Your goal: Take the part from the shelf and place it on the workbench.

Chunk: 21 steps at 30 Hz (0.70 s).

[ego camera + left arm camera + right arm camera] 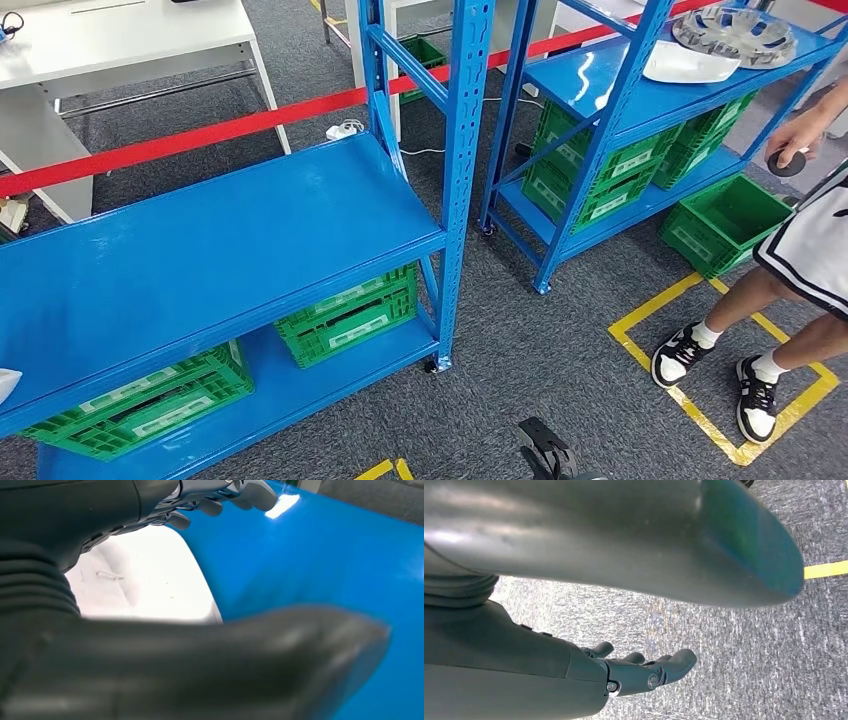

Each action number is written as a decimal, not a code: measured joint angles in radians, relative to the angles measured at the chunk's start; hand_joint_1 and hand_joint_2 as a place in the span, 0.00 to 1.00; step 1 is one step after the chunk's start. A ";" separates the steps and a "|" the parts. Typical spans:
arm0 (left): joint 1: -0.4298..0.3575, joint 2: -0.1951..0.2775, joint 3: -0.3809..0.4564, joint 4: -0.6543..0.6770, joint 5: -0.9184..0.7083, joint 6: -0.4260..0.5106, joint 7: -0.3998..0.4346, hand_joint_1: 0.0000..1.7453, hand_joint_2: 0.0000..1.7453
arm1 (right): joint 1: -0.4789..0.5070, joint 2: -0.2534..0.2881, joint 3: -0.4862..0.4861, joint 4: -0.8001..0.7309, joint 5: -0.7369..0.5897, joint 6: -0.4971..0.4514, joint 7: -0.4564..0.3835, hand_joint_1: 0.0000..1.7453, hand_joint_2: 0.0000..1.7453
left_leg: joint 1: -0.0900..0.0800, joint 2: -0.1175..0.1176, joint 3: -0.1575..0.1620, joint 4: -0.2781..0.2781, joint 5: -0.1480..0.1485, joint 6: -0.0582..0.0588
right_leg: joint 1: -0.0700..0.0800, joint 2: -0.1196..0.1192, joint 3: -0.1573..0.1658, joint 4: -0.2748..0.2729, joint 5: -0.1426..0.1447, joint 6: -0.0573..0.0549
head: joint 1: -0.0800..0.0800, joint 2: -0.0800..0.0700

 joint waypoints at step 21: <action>-0.010 0.001 -0.003 0.011 0.012 -0.141 0.025 0.00 1.00 | -0.001 0.000 -0.001 0.000 0.012 0.000 0.000 0.00 0.00 | 0.001 0.000 -0.001 0.000 0.000 0.000 | 0.001 0.000 -0.002 0.000 -0.001 0.001 | 0.000 0.000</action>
